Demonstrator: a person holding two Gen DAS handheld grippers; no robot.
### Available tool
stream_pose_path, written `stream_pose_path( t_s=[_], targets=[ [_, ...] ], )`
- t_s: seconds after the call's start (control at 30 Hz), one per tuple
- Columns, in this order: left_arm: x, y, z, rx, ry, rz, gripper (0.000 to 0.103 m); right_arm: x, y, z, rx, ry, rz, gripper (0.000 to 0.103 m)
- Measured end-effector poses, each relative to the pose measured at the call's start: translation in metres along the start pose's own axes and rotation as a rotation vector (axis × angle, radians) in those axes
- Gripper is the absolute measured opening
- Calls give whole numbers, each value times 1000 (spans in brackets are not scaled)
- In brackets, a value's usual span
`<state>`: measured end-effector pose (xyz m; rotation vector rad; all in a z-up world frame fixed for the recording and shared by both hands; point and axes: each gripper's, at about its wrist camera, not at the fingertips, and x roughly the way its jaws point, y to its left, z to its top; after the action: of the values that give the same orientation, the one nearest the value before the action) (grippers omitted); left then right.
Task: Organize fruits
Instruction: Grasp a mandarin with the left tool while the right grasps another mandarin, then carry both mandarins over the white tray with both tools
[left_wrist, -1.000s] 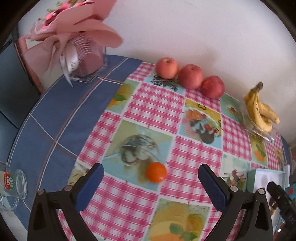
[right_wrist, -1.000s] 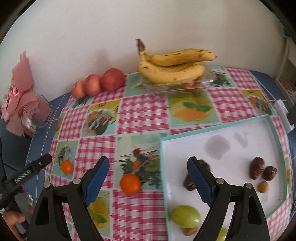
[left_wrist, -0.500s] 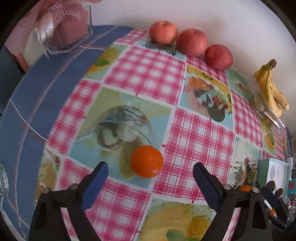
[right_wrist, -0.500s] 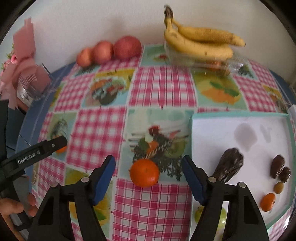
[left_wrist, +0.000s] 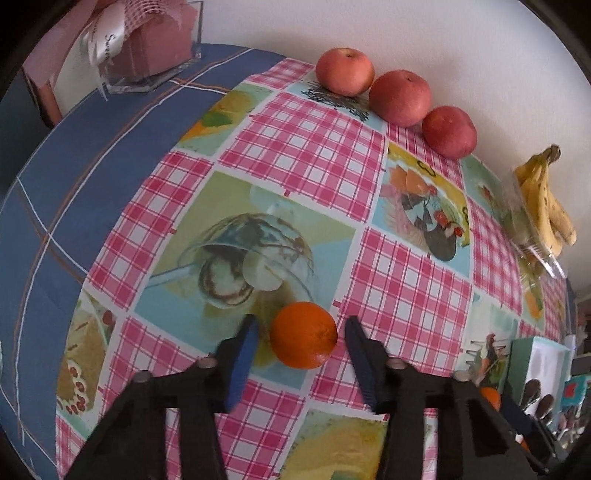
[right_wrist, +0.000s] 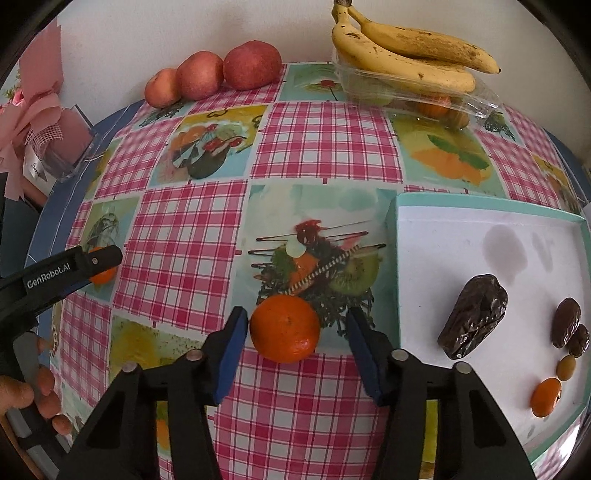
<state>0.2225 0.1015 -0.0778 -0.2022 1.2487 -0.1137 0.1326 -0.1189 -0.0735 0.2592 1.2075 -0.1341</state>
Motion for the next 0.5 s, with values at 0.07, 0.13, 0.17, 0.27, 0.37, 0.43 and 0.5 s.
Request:
stream_pose_path(
  t_s=[0.07, 0.13, 0.17, 0.27, 0.37, 0.43, 0.5],
  targets=[
    [-3, 3, 0, -3, -2, -4, 38, -1, 1, 0, -3, -1, 4, 51],
    [-4, 1, 0, 14, -5, 9, 38, -2, 1, 0, -8, -3, 12, 46],
    [-5, 1, -2, 18, -5, 12, 38, -3, 1, 0, -9, -4, 14, 45],
    [-3, -5, -1, 27, 0, -7, 38, -2, 5, 0, -19, -5, 18, 41],
    [-6, -7, 0, 35, -8, -11, 38, -2, 5, 0, -26, -7, 17, 40],
    [-9, -9, 2, 36, -17, -14, 38, -3, 4, 0, -24, -9, 18, 40],
    [-16, -10, 3, 46, -32, -3, 38, -8, 3, 1, -21, -18, 25, 40]
  ],
)
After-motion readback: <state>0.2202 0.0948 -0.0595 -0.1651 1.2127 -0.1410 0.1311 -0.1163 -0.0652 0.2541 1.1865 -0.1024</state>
